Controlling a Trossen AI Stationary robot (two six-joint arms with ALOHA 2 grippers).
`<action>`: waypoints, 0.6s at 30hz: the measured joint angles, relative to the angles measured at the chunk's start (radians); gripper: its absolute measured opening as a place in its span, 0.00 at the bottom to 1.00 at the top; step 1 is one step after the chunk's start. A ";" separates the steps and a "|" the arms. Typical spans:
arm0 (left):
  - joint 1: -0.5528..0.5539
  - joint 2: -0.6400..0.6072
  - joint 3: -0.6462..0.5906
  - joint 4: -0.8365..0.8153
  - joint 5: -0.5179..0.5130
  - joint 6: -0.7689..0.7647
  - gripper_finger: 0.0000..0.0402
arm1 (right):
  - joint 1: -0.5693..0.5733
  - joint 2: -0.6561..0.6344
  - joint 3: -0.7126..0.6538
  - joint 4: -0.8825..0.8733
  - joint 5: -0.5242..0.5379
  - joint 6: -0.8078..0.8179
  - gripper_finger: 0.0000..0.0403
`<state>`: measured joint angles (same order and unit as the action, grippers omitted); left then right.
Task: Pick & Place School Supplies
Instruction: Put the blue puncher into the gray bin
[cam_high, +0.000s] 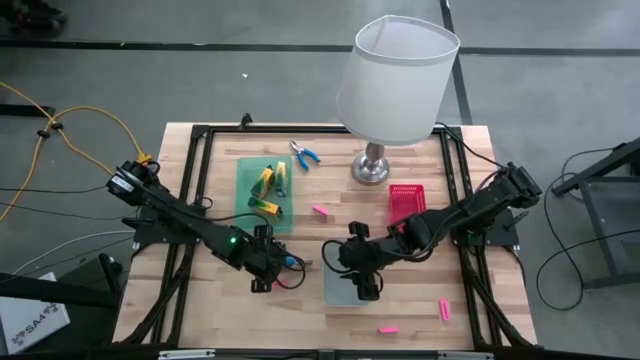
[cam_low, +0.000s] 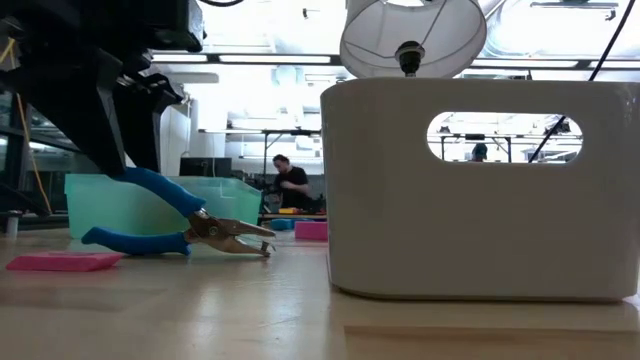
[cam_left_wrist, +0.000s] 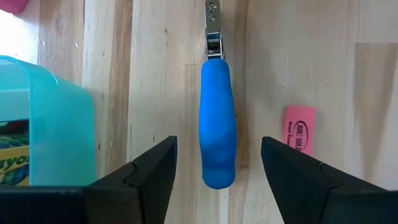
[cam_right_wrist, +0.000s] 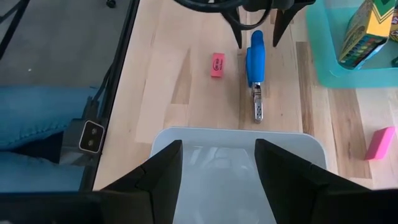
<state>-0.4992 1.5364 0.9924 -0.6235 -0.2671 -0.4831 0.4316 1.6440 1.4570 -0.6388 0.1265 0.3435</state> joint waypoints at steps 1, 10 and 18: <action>0.000 0.000 0.000 0.000 0.001 0.000 0.56 | 0.003 0.000 0.000 0.000 0.000 0.000 0.48; 0.000 0.028 0.000 0.012 0.004 0.004 0.56 | 0.010 0.000 0.000 0.000 0.000 0.000 0.48; 0.000 0.061 -0.001 0.010 0.007 0.012 0.56 | 0.010 0.000 0.000 0.000 0.001 0.000 0.48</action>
<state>-0.4992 1.5974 0.9916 -0.6140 -0.2603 -0.4710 0.4416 1.6440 1.4570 -0.6388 0.1272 0.3435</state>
